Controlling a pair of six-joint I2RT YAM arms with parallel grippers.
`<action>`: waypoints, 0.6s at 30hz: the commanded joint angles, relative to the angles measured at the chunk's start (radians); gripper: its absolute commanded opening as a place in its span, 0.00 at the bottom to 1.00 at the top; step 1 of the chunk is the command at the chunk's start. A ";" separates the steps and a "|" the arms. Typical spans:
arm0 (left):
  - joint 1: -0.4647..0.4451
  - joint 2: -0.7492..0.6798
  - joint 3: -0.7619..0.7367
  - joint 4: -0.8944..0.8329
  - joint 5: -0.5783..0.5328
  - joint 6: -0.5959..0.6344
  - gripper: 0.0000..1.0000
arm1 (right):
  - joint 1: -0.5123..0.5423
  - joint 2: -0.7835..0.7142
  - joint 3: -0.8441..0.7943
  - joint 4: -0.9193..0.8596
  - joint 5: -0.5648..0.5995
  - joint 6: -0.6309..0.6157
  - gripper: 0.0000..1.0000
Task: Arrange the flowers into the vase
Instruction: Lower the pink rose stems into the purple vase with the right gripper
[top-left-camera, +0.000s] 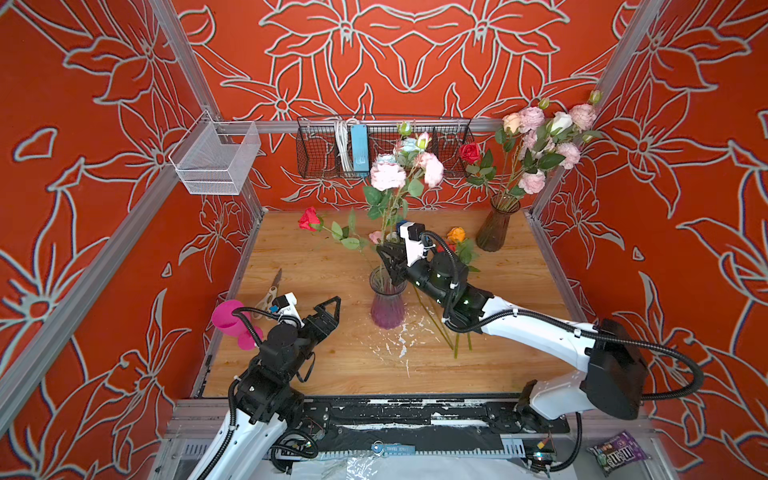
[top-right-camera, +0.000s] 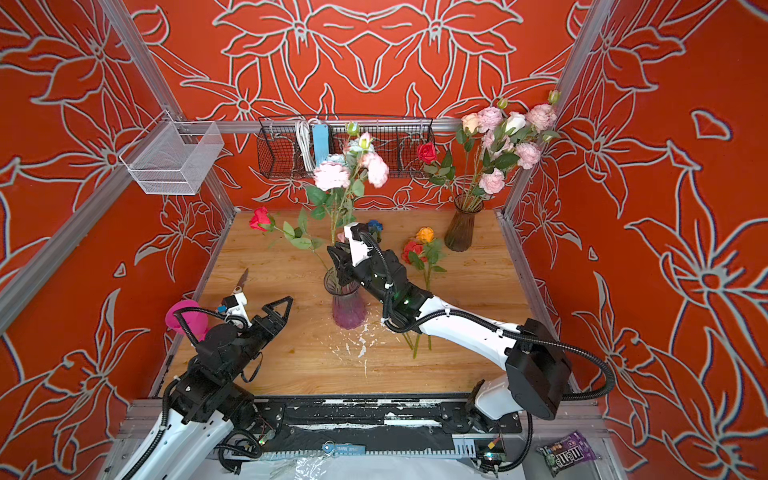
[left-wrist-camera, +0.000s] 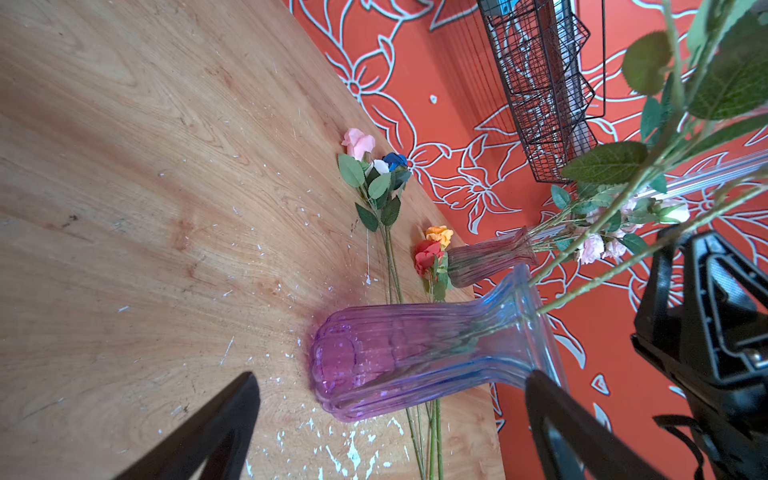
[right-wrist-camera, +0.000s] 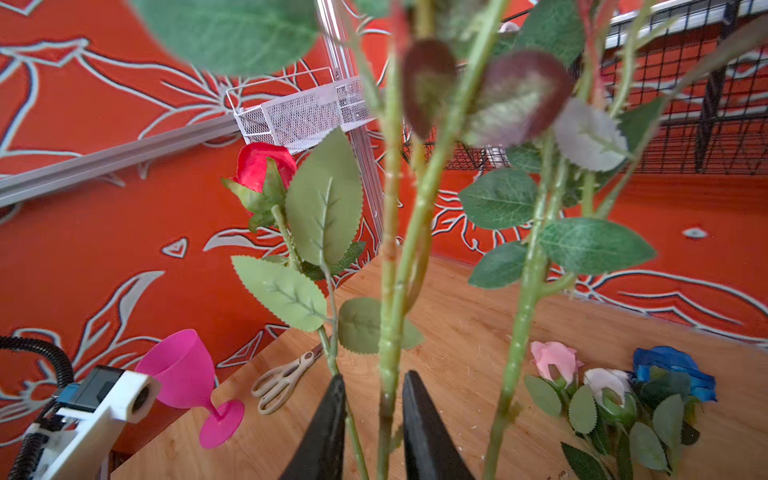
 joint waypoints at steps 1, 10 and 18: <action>-0.004 0.005 0.032 0.000 0.006 -0.011 0.99 | 0.007 -0.057 -0.021 -0.016 0.046 0.003 0.26; -0.004 -0.016 0.034 -0.034 0.018 -0.026 0.99 | 0.016 -0.114 -0.030 -0.077 0.018 0.017 0.29; -0.004 -0.021 0.043 -0.052 0.017 -0.021 0.99 | 0.021 -0.140 -0.026 -0.121 0.024 0.000 0.33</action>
